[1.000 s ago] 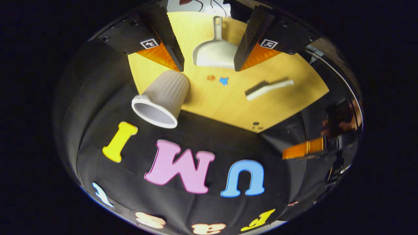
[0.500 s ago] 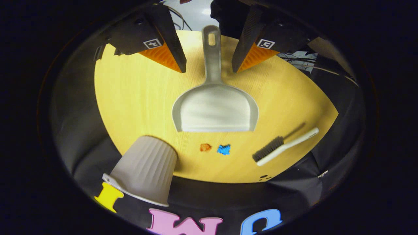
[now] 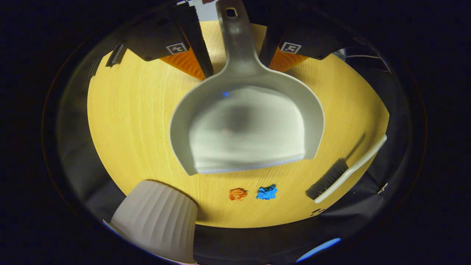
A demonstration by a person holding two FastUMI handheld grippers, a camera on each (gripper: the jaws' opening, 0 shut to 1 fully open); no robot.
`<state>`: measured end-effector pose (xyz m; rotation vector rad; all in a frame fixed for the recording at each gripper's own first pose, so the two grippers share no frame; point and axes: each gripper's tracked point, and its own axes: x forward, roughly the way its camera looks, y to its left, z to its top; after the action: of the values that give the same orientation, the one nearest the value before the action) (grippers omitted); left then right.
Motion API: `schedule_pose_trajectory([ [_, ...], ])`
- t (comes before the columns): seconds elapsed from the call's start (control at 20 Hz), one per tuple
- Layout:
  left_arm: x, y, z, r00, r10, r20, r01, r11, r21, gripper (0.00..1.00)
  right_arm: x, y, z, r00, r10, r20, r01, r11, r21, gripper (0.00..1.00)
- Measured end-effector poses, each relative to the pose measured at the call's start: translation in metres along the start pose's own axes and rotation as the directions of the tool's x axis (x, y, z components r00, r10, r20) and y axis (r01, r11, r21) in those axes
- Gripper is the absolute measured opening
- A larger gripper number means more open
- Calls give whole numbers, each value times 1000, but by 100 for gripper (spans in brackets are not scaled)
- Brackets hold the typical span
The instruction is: Pick up the small broom and dustpan from the desktop, sweep the trash into the dustpan with the broom, and then empty the trash into the garbage bin.
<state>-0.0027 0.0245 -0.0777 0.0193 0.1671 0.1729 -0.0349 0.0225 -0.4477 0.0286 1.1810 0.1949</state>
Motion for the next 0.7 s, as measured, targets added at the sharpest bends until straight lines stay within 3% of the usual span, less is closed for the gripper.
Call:
schedule_pose_trajectory([
  [0.1, 2, 1, -6, 1000, 9, -12, -9, 1000, 6, 96, -1, 2, 1, 1000, 14, -5, -14, 999, -35, 67],
  [0.15, 4, 2, -10, 1000, 14, -20, -13, 1000, 6, 96, -2, 2, 5, 1000, 18, 9, -17, 998, -53, 51],
  [0.2, 7, 2, -13, 999, 13, -30, -12, 1000, 5, 96, -2, 2, 5, 1000, 22, 18, -20, 998, -67, 42],
  [0.35, 18, 0, -31, 998, -1, -70, 2, 1000, 7, 96, -2, 3, 8, 998, 48, 40, -44, 995, -91, 39],
  [0.5, 34, -8, -65, 983, -64, -174, 70, 997, 30, 96, -8, -2, 10, 997, 46, 67, -35, 988, -151, 34],
  [0.55, 40, -12, -81, 971, -88, -223, 101, 994, 48, 96, -15, -4, 14, 995, 51, 90, -34, 984, -175, 40],
  [0.7, 52, -26, -131, 910, -141, -390, 194, 976, 102, 95, -38, -10, 23, 989, 82, 126, -55, 978, -203, 34],
])
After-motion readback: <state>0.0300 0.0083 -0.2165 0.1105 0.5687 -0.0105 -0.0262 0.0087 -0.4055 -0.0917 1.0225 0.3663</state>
